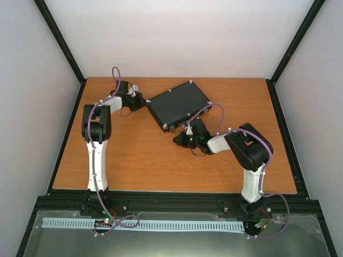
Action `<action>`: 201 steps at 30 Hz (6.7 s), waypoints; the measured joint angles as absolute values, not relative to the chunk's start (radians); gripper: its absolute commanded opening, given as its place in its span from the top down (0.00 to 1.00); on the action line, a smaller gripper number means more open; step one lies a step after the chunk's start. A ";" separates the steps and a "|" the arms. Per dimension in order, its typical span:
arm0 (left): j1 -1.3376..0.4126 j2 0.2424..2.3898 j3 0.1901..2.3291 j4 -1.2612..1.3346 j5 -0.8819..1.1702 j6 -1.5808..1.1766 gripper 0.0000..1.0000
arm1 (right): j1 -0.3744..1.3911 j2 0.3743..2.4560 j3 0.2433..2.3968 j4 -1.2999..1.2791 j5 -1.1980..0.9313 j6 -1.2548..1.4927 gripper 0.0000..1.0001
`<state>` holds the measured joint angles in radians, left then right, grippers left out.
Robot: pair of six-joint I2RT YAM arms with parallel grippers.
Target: Pack up texas hold em set
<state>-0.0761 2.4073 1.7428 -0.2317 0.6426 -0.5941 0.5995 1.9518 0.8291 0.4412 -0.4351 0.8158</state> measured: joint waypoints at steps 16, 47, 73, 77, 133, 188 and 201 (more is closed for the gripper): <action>-0.072 2.413 1.750 -0.251 0.663 -0.579 0.99 | 0.569 1.913 0.822 0.460 -0.400 0.775 0.97; -0.065 2.416 1.750 -0.241 0.659 -0.580 0.99 | 0.551 2.031 1.030 0.334 -0.455 0.770 0.97; 0.002 2.465 1.892 -0.383 0.635 -0.622 0.99 | 0.562 2.035 1.089 0.170 -0.223 0.767 0.97; 0.022 2.523 1.985 -0.367 0.618 -0.682 0.99 | 0.558 2.035 1.084 0.185 -0.239 0.766 0.97; -0.109 2.650 2.067 -0.139 0.793 -0.764 0.99 | 0.522 2.030 0.895 0.506 -0.428 0.807 0.97; -0.115 2.647 2.084 -0.230 0.802 -0.683 0.99 | 0.415 2.062 0.815 0.739 -0.596 0.856 0.97; -0.115 2.647 2.085 -0.232 0.801 -0.683 0.99 | 0.400 2.094 0.865 0.709 -0.643 0.866 0.97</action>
